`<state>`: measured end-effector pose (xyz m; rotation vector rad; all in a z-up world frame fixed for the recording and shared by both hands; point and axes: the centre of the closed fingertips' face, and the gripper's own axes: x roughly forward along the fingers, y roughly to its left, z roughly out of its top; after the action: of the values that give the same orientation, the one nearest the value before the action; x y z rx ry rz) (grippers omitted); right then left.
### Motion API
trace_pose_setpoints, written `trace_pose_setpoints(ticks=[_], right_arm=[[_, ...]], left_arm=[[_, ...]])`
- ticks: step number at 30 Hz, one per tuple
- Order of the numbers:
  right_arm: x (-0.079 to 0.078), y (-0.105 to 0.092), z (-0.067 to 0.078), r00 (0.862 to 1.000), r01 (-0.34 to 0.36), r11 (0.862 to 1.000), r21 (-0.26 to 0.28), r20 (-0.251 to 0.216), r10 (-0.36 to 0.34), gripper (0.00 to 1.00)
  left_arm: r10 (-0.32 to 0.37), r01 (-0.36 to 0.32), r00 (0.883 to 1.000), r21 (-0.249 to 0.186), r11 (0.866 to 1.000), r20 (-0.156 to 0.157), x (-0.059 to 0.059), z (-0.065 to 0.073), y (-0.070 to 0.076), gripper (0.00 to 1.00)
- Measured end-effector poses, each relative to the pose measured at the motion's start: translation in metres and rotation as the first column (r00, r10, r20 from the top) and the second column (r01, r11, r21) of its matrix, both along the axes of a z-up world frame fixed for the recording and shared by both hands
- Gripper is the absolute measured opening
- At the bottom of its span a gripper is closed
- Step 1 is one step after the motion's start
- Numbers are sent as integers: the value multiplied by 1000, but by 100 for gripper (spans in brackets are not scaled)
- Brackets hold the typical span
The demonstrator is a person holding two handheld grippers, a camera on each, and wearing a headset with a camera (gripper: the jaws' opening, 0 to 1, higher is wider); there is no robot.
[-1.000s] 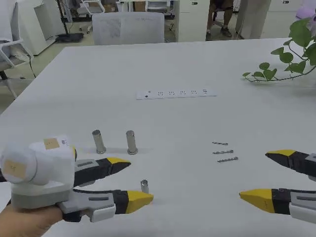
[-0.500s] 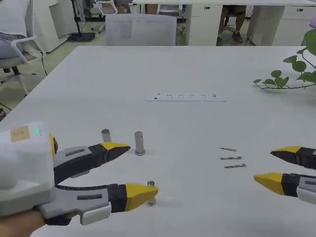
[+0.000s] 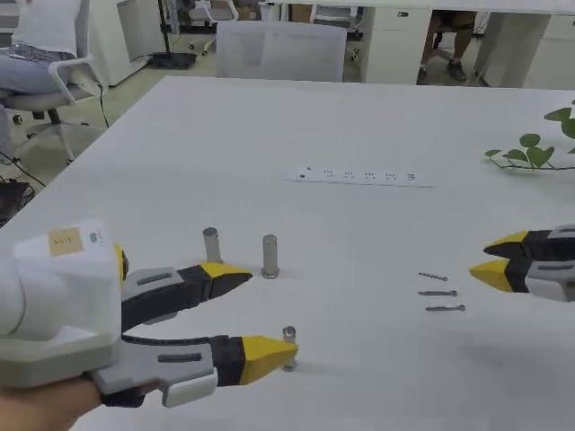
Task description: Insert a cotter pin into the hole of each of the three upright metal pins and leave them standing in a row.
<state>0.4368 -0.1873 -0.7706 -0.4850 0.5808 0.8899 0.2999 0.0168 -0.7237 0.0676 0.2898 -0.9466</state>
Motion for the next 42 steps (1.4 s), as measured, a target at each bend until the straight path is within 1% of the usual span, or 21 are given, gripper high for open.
trace_pose_setpoints(ticks=[4, 6, 8, 9, 11, 12, 13, 15, 17, 19, 21, 23, 25, 26, 27, 29, 33, 36, 37, 40, 42], right_arm=[[14, 0, -10, 999, -24, 998, -54, -28, 23, 21], [19, -1, -17, 998, -29, 996, -82, -56, 25, 19], [25, -1, -22, 997, -47, 993, -108, -62, 40, 19], [26, -3, -26, 996, -57, 989, -135, -78, 47, 18], [31, 0, -31, 994, -71, 986, -150, -87, 58, 17], [33, 1, -35, 993, -76, 984, -159, -107, 59, 16], [35, 1, -37, 992, -80, 983, -168, -111, 61, 16], [37, 2, -46, 988, -102, 972, -211, -136, 74, 16], [40, 2, -53, 985, -127, 957, -260, -149, 90, 15], [43, 8, -57, 981, -141, 955, -261, -164, 100, 14], [44, 9, -62, 977, -150, 948, -281, -189, 99, 14], [44, 9, -69, 970, -174, 935, -309, -217, 109, 13], [44, 10, -74, 965, -203, 920, -336, -231, 128, 13], [43, 8, -77, 960, -218, 906, -362, -247, 133, 13], [44, 8, -79, 958, -233, 895, -380, -248, 145, 12], [43, 9, -82, 952, -258, 880, -400, -261, 160, 12], [44, 12, -86, 945, -278, 865, -418, -280, 169, 11], [44, 9, -88, 938, -295, 848, -440, -301, 171, 11], [44, 8, -87, 938, -296, 847, -441, -304, 169, 11], [44, 8, -86, 935, -294, 854, -428, -314, 165, 11], [44, 7, -86, 934, -297, 853, -429, -317, 166, 10]], left_arm=[[8, -8, 1000, -1, 1000, 0, 2, 0, 1, 53], [9, -9, 1000, -2, 1000, -1, 2, 0, 2, 52], [11, -11, 1000, -2, 1000, 0, 2, 0, 2, 52], [11, -11, 1000, -2, 1000, -1, 2, -1, 2, 52], [15, -15, 1000, -4, 1000, -3, 3, -2, 2, 52], [16, -16, 1000, -4, 1000, -4, 3, -2, 3, 52], [17, -17, 1000, -6, 1000, -5, 3, -2, 3, 52], [17, -17, 1000, -6, 1000, -5, 3, -3, 2, 52], [15, -15, 1000, -7, 1000, -8, 3, -4, 2, 52], [16, -16, 1000, -6, 1000, -9, 3, -5, 3, 52], [16, -16, 1000, -9, 1000, -11, 3, -5, 3, 52], [16, -16, 1000, -7, 1000, -15, 2, -7, 4, 52], [14, -14, 1000, -6, 1000, -17, 2, -8, 4, 52], [14, -14, 1000, -6, 1000, -17, 2, -8, 4, 52], [13, -13, 1000, -6, 1000, -19, 2, -9, 4, 52], [14, -15, 1000, -6, 1000, -21, 3, -9, 4, 52], [16, -16, 1000, -6, 1000, -21, 3, -10, 5, 51], [17, -17, 1000, -2, 1000, -24, 3, -11, 6, 51], [18, -18, 1000, -1, 1000, -26, 3, -11, 7, 51], [21, -21, 999, 0, 1000, -28, 3, -12, 8, 51], [22, -22, 999, 0, 1000, -29, 3, -12, 8, 51]])
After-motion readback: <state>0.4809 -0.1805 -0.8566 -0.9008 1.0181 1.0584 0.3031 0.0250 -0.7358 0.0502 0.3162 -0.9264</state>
